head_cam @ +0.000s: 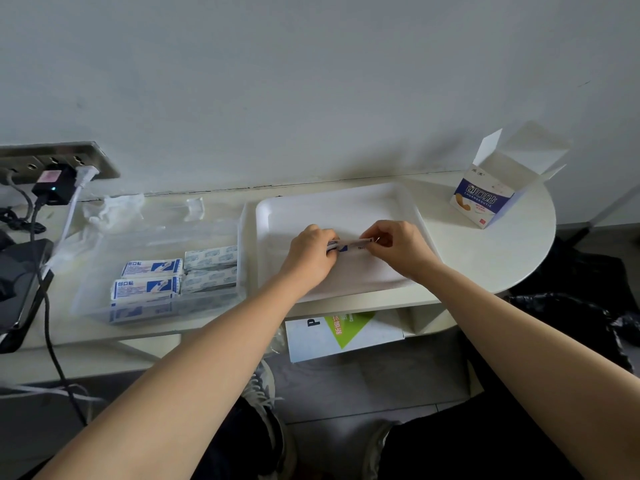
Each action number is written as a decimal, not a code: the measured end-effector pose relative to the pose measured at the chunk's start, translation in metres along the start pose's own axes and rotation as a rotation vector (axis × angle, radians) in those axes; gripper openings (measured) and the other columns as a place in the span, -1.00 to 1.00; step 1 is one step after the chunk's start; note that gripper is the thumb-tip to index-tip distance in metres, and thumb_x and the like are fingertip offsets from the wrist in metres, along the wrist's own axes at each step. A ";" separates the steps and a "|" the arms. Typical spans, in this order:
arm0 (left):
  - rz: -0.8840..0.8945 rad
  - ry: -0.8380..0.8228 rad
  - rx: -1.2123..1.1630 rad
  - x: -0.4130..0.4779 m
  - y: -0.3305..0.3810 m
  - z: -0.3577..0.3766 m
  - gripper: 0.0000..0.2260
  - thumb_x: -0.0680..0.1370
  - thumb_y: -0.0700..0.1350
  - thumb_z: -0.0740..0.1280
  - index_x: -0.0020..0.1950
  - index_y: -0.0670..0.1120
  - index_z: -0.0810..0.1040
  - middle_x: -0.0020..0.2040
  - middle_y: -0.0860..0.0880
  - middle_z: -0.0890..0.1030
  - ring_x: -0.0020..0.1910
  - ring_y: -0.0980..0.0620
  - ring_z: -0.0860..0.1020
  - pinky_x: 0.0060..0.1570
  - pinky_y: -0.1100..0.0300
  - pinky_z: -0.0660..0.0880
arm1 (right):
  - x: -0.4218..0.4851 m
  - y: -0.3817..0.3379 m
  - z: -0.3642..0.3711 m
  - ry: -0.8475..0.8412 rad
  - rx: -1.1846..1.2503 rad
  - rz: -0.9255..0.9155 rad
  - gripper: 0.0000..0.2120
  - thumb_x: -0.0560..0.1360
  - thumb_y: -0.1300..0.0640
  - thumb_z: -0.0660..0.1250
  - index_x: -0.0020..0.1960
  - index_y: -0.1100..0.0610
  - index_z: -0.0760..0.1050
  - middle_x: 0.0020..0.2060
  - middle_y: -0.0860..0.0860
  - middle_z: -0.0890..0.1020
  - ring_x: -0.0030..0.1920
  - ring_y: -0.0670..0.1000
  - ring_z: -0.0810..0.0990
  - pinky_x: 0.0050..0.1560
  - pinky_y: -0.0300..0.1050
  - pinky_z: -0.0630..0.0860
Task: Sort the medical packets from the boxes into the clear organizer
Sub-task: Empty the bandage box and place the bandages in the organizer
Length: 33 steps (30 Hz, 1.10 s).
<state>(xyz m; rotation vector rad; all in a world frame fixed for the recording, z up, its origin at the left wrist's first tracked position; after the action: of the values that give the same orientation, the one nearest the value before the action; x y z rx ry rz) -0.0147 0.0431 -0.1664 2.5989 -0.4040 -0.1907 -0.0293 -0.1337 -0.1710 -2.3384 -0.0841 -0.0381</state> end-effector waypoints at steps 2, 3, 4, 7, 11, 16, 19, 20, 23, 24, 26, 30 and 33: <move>-0.010 -0.004 -0.007 -0.002 -0.002 -0.001 -0.80 0.57 -0.16 0.26 0.14 -0.10 0.59 0.03 -0.15 0.50 -0.03 -0.15 0.51 -0.14 0.21 0.30 | -0.002 -0.001 -0.001 -0.018 -0.027 0.026 -0.87 0.43 0.32 0.36 -0.11 0.16 0.65 -0.38 -0.18 0.52 -0.37 -0.19 0.47 -0.33 -0.47 0.33; -0.009 -0.006 -0.006 -0.004 -0.002 -0.002 -0.82 0.56 -0.16 0.26 0.10 -0.11 0.61 0.00 -0.15 0.51 -0.05 -0.14 0.51 -0.16 0.20 0.30 | -0.003 -0.001 -0.001 -0.027 -0.038 0.040 -0.86 0.43 0.31 0.35 -0.11 0.15 0.65 -0.37 -0.18 0.52 -0.36 -0.18 0.48 -0.34 -0.48 0.33; -0.004 -0.011 -0.002 -0.006 -0.001 -0.004 -0.83 0.56 -0.17 0.26 0.06 -0.12 0.62 -0.04 -0.14 0.52 -0.08 -0.14 0.50 -0.18 0.19 0.30 | -0.003 -0.003 -0.002 -0.032 -0.041 0.051 -0.87 0.44 0.31 0.36 -0.11 0.15 0.65 -0.34 -0.16 0.53 -0.34 -0.18 0.50 -0.34 -0.48 0.34; 0.017 -0.020 0.002 -0.012 0.004 -0.015 -0.84 0.55 -0.17 0.27 -0.20 -0.11 0.57 -0.32 -0.05 0.50 -0.24 -0.10 0.45 -0.31 0.16 0.25 | -0.003 -0.011 -0.007 -0.017 0.044 0.081 -0.89 0.46 0.28 0.37 -0.10 0.15 0.65 -0.30 0.00 0.63 -0.32 -0.08 0.59 -0.31 -0.42 0.47; 0.030 0.029 -0.033 -0.017 0.002 -0.045 -0.84 0.55 -0.19 0.24 -0.16 -0.09 0.58 -0.29 -0.01 0.60 -0.30 -0.05 0.49 -0.30 0.15 0.40 | 0.001 -0.037 -0.014 0.017 0.186 0.071 -0.92 0.47 0.25 0.39 -0.06 0.14 0.63 -0.31 0.08 0.68 -0.35 -0.08 0.63 -0.29 -0.36 0.53; -0.024 0.099 0.038 -0.029 -0.021 -0.100 -0.83 0.59 -0.16 0.14 -0.13 -0.09 0.49 -0.16 -0.11 0.66 -0.14 -0.13 0.56 -0.09 0.07 0.50 | 0.013 -0.088 0.000 0.042 0.346 0.009 -0.94 0.46 0.27 0.40 -0.08 0.17 0.61 -0.30 0.10 0.68 -0.33 -0.04 0.62 -0.30 -0.23 0.50; -0.081 0.099 0.057 -0.044 -0.046 -0.130 -0.80 0.61 -0.16 0.11 -0.16 -0.13 0.44 -0.13 -0.17 0.62 -0.10 -0.19 0.54 -0.14 0.08 0.43 | 0.020 -0.124 0.019 0.011 0.365 -0.055 -0.93 0.45 0.24 0.39 -0.10 0.13 0.63 -0.29 0.10 0.67 -0.32 -0.05 0.58 -0.32 -0.24 0.48; -0.117 0.093 0.041 -0.053 -0.060 -0.139 -0.79 0.62 -0.16 0.10 -0.14 -0.18 0.45 -0.12 -0.19 0.61 -0.13 -0.19 0.53 -0.18 0.08 0.41 | 0.022 -0.138 0.030 -0.010 0.362 -0.080 -0.94 0.45 0.22 0.39 -0.11 0.10 0.64 -0.30 0.06 0.67 -0.32 -0.08 0.57 -0.32 -0.25 0.48; -0.190 0.055 -0.034 -0.075 -0.090 -0.157 -0.78 0.62 -0.18 0.08 -0.11 -0.22 0.45 -0.14 -0.21 0.59 -0.26 -0.10 0.45 -0.25 0.11 0.35 | 0.026 -0.170 0.053 -0.066 0.277 -0.154 -0.95 0.45 0.20 0.41 -0.12 0.10 0.65 -0.31 -0.08 0.64 -0.34 -0.20 0.51 -0.26 -0.32 0.42; -0.211 0.040 -0.070 -0.084 -0.099 -0.162 -0.78 0.62 -0.19 0.07 -0.14 -0.20 0.44 -0.18 -0.17 0.58 -0.26 -0.08 0.45 -0.24 0.11 0.37 | 0.027 -0.180 0.063 -0.091 0.246 -0.178 -0.95 0.45 0.20 0.41 -0.12 0.10 0.65 -0.29 -0.07 0.65 -0.33 -0.20 0.51 -0.24 -0.32 0.43; -0.247 0.008 -0.142 -0.096 -0.113 -0.168 -0.76 0.64 -0.18 0.07 -0.15 -0.17 0.44 -0.25 -0.07 0.54 -0.27 -0.05 0.48 -0.21 0.09 0.43 | 0.027 -0.195 0.076 -0.133 0.181 -0.220 -0.93 0.44 0.18 0.43 -0.09 0.12 0.66 -0.26 -0.04 0.65 -0.28 -0.15 0.54 -0.20 -0.28 0.45; -0.287 -0.013 -0.220 -0.114 -0.136 -0.174 -0.75 0.65 -0.14 0.07 -0.01 -0.18 0.51 -0.29 -0.03 0.50 -0.32 0.00 0.46 -0.27 0.12 0.42 | 0.026 -0.220 0.099 -0.260 0.103 -0.250 -0.88 0.42 0.10 0.46 -0.07 0.11 0.66 -0.24 -0.04 0.66 -0.21 -0.06 0.59 -0.17 -0.27 0.51; -0.287 -0.043 -0.169 -0.121 -0.148 -0.175 -0.76 0.65 -0.15 0.09 0.01 -0.15 0.53 -0.31 -0.02 0.51 -0.32 -0.04 0.48 -0.21 0.10 0.47 | 0.027 -0.230 0.114 -0.344 0.055 -0.254 -0.91 0.42 0.12 0.47 -0.08 0.08 0.65 -0.18 0.01 0.69 -0.13 0.02 0.63 -0.08 -0.13 0.57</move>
<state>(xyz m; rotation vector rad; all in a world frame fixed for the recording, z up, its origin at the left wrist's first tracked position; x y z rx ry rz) -0.0558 0.2842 -0.0809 2.4776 -0.0254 -0.3631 -0.0189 0.1091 -0.0844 -2.2442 -0.5452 0.2381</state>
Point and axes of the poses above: each hand's wrist, its own x-axis towards the middle knuckle, its own z-axis out of the palm, y = z × x, the point moved 2 cm from there along x, towards the middle knuckle
